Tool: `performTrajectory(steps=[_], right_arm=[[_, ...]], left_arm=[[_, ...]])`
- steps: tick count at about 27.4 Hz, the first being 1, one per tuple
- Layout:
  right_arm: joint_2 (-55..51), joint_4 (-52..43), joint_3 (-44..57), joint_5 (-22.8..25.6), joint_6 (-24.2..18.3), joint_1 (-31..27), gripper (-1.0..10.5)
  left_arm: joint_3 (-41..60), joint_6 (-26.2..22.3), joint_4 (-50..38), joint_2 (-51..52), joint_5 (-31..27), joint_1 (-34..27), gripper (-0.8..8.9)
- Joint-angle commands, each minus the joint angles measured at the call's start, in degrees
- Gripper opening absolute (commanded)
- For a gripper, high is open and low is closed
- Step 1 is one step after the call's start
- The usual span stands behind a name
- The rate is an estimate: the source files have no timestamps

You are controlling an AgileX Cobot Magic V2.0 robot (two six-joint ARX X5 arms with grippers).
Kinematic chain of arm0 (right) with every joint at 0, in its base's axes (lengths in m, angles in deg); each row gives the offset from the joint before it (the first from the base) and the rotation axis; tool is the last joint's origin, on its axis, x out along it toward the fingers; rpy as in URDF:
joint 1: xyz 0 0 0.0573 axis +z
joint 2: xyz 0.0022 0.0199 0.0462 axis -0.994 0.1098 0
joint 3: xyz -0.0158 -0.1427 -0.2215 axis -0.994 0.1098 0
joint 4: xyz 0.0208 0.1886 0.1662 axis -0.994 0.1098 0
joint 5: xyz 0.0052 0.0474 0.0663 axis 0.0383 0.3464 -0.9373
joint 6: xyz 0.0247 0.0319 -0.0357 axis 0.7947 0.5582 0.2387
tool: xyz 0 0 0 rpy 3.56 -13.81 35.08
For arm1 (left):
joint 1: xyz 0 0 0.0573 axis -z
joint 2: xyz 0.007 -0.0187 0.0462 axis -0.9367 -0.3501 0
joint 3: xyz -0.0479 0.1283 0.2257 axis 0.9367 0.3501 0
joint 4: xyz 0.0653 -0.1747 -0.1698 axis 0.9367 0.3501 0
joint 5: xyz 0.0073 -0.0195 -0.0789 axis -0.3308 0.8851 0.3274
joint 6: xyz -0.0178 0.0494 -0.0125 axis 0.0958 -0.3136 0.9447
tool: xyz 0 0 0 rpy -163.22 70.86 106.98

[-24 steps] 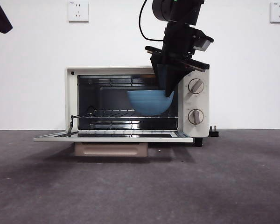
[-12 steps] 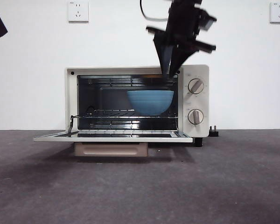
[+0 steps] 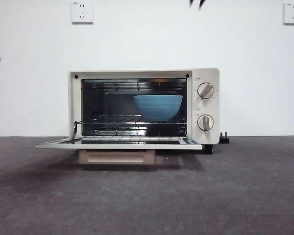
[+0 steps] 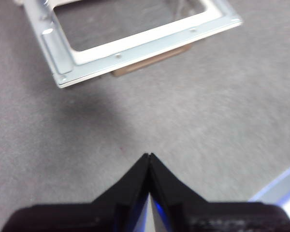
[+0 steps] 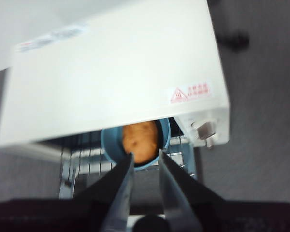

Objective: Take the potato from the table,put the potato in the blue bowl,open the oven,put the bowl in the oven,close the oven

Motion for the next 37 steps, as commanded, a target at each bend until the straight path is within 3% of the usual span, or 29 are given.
performTrajectory(steps=[1,5,11,18,30,37], right_arm=[[-4.4,1.9,-0.2,0.3,-13.9,0.3,0.4],[-10.6,6.6,-0.2,0.3,-22.9,0.2,0.0],[-17.8,14.6,-0.2,0.3,-33.0,0.2,0.0],[-25.7,14.6,-0.2,-7.9,-35.3,0.2,0.0],[-32.3,14.6,-0.2,-8.3,-36.3,0.2,0.0],[-32.7,14.6,-0.2,-10.2,-36.3,0.2,0.0]], left_arm=[[0.0,-2.5,-2.6,-4.2,6.0,-4.8,-0.08],[0.0,-2.4,-8.5,-12.3,20.3,-12.0,-0.08],[0.0,0.2,-15.1,-26.5,30.4,-18.9,-0.08],[0.0,1.8,-18.4,-39.3,31.2,-20.9,-0.08],[0.0,16.9,-33.2,-47.5,29.2,-21.9,-0.08],[0.0,19.3,-33.0,-47.5,25.8,-22.6,-0.08]])
